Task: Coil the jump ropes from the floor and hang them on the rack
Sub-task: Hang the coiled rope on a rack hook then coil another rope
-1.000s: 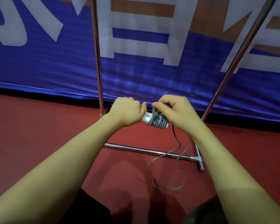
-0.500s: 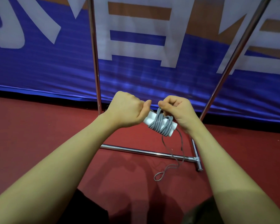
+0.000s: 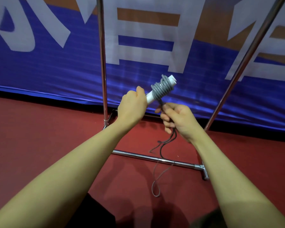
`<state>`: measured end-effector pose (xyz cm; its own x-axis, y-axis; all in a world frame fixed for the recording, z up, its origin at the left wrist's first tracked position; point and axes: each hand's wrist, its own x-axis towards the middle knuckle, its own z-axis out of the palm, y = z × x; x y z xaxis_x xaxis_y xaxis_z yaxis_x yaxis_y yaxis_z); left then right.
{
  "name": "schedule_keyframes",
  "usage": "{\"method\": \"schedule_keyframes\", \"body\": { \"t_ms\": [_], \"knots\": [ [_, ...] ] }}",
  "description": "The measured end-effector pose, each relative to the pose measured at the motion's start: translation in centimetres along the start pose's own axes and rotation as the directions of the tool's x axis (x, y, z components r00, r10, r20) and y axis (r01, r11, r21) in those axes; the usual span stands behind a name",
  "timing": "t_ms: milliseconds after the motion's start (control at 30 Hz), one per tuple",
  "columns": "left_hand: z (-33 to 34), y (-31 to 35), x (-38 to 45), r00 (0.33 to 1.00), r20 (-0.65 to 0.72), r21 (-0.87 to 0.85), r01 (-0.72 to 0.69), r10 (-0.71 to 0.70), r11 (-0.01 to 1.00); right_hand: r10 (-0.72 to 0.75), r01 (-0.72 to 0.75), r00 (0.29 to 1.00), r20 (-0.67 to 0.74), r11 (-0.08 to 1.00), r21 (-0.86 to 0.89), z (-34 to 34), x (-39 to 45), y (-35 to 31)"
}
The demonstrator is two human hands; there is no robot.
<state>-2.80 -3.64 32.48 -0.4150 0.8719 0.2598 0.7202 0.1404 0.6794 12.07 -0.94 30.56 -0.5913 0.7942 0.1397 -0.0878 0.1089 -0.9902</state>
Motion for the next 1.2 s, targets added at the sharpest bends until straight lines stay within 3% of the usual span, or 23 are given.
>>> {"method": "schedule_keyframes", "body": {
  "t_ms": [267,433,567,767,967,1200],
  "knots": [
    [-0.1,-0.5,0.2,0.997,0.015,0.218,0.077,-0.082,0.973,0.047,-0.032,0.996,0.075,0.981,-0.193,1.1,-0.8,-0.4],
    [0.3,-1.5,0.0,0.999,-0.021,0.427,-0.036,0.05,0.904,0.077,-0.043,0.991,0.108,0.957,-0.287,1.7,-1.2,-0.8],
    [0.7,-2.4,0.3,0.995,0.038,0.576,-0.095,0.089,0.812,0.001,0.059,0.989,0.145,0.912,-0.407,1.4,-1.5,-1.5],
    [0.6,-2.4,0.3,0.978,0.189,0.529,-0.178,0.09,0.83,-0.091,0.109,0.994,0.059,0.869,-0.484,0.6,-1.4,-1.7],
    [0.2,-1.8,-0.5,0.905,0.334,0.51,-0.409,0.264,0.756,-0.161,0.08,0.978,-0.13,0.875,-0.477,-0.2,-0.9,-1.7],
    [-0.2,-1.3,-0.9,0.817,0.36,0.502,-0.577,0.451,0.644,-0.109,0.018,0.967,-0.23,0.93,-0.368,-1.2,-0.5,-1.6]
  ]
}}
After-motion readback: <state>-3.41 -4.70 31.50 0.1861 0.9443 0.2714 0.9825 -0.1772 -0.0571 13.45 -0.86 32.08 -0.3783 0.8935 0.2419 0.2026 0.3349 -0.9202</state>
